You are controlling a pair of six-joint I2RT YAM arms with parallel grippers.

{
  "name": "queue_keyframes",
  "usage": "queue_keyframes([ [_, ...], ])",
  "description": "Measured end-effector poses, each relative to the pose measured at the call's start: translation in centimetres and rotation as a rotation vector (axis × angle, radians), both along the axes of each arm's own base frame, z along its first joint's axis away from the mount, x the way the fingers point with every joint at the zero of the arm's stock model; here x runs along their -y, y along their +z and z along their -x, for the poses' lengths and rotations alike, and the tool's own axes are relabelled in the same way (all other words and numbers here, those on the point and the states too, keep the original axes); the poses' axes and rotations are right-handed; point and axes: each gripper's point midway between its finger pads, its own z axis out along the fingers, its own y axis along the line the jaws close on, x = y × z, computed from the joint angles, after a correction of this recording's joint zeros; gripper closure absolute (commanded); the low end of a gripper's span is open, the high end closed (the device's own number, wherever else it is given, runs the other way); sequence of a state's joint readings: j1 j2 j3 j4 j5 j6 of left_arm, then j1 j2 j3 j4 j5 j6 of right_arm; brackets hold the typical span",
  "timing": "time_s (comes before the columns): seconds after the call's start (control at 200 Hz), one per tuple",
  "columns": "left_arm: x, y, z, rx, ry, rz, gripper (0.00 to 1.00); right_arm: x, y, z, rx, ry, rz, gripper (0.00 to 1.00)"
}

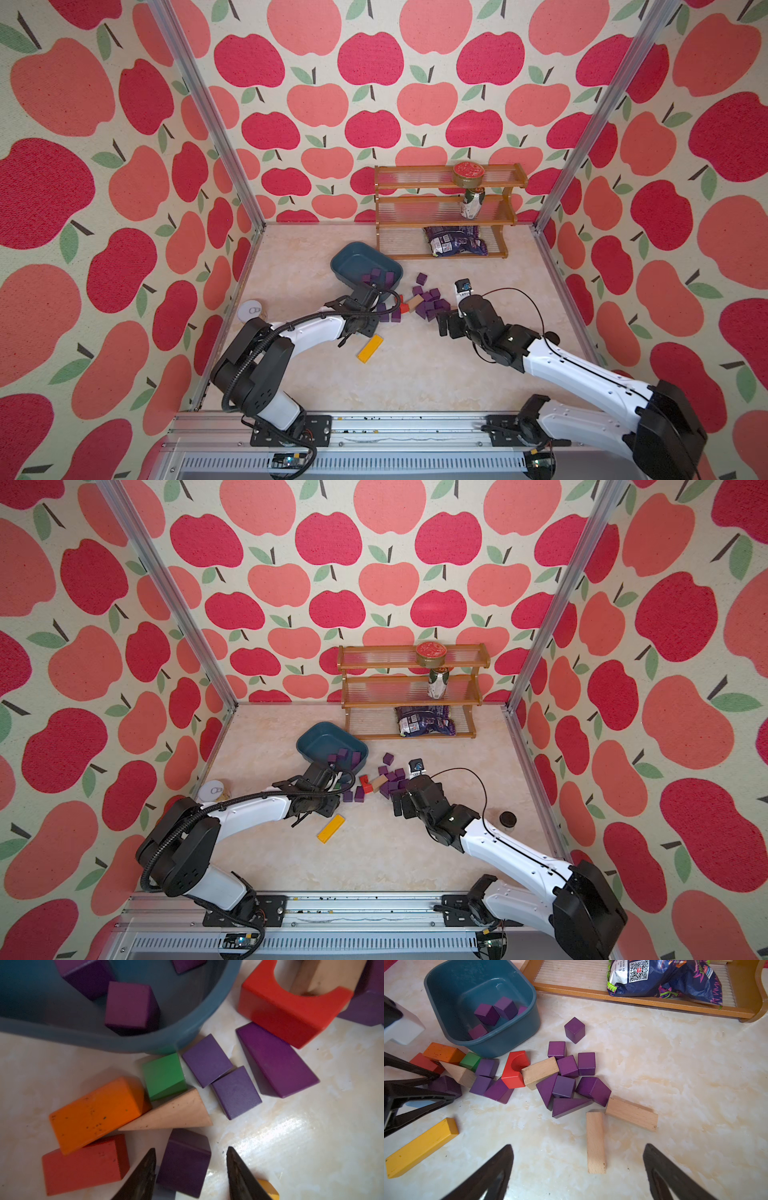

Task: Pick purple bricks into the storage bin
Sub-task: Pick up the building block from the center of the board.

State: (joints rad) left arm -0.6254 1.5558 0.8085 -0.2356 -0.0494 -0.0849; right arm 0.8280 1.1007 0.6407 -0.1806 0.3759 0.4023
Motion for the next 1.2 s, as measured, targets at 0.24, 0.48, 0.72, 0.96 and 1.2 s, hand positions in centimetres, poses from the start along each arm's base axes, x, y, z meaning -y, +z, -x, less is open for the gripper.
queue_keyframes([
  [0.24,-0.1,-0.5,0.0,-0.008,-0.005,-0.018,0.66,0.0,-0.4,0.0,-0.01,0.001,0.009,0.01],
  [0.48,0.1,-0.6,-0.3,-0.007,-0.019,-0.027,0.76,0.0,-0.2,0.0,-0.006,-0.002,0.004,0.01],
  [0.72,0.2,0.3,-0.6,0.004,-0.016,-0.028,0.78,0.0,-0.2,0.0,-0.009,-0.007,-0.002,0.01],
  [0.96,1.1,5.9,-1.7,0.113,-0.016,0.051,0.78,0.1,-0.2,0.0,-0.012,-0.02,-0.01,0.01],
  [1.2,1.9,11.0,-3.2,0.215,-0.009,0.129,0.77,0.4,-0.8,0.2,-0.02,-0.025,-0.002,0.01],
])
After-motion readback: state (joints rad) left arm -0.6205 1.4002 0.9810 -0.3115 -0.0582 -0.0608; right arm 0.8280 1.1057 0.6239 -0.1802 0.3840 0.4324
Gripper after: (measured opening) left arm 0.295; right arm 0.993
